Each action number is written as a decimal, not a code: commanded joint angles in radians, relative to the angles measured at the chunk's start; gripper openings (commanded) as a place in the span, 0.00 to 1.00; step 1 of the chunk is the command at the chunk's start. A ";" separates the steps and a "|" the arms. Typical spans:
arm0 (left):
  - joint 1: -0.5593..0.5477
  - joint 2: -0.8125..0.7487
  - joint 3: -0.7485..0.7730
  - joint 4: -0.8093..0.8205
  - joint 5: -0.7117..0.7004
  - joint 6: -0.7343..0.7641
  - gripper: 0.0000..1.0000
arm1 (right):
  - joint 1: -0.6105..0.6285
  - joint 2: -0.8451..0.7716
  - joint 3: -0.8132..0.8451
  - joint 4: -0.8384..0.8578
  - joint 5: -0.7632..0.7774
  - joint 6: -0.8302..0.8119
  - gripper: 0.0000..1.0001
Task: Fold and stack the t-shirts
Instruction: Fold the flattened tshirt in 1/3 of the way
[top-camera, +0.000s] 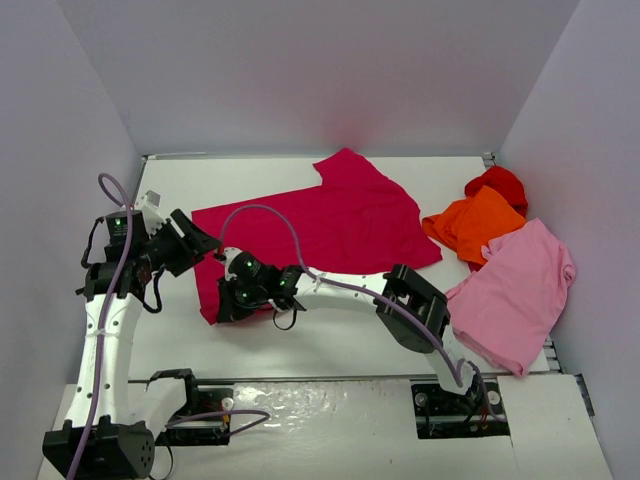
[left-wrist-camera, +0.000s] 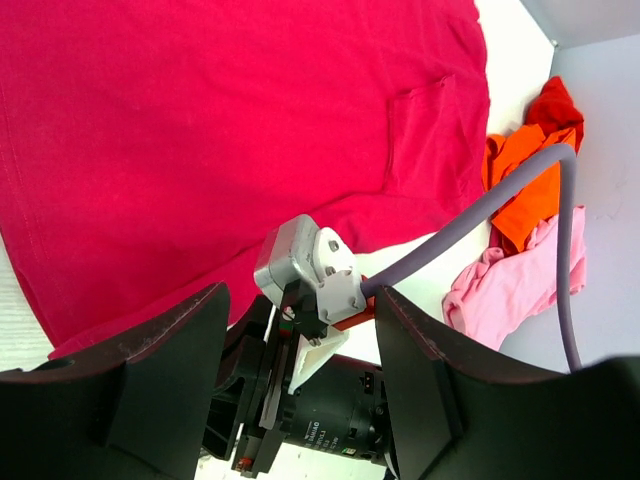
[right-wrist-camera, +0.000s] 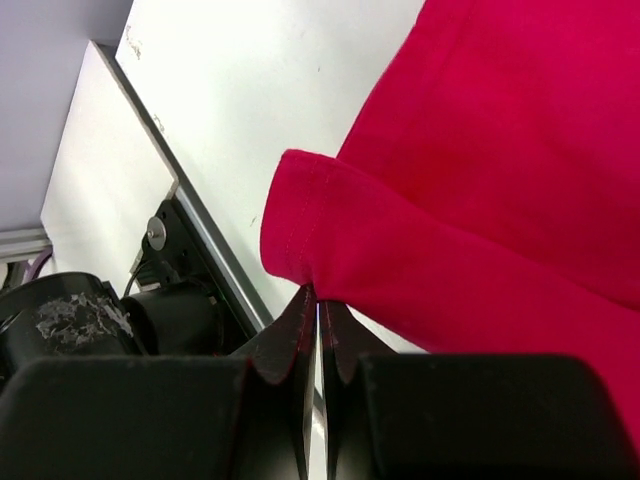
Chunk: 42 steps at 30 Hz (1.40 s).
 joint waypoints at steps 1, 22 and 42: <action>0.001 -0.027 -0.002 0.015 -0.004 -0.003 0.56 | 0.011 -0.004 0.153 0.054 0.003 -0.162 0.00; 0.002 -0.070 -0.012 0.005 -0.008 -0.023 0.56 | -0.172 0.216 0.505 -0.039 -0.052 -0.323 0.00; 0.002 -0.079 -0.050 0.045 0.008 -0.053 0.56 | -0.240 0.498 0.787 0.170 -0.287 -0.145 0.00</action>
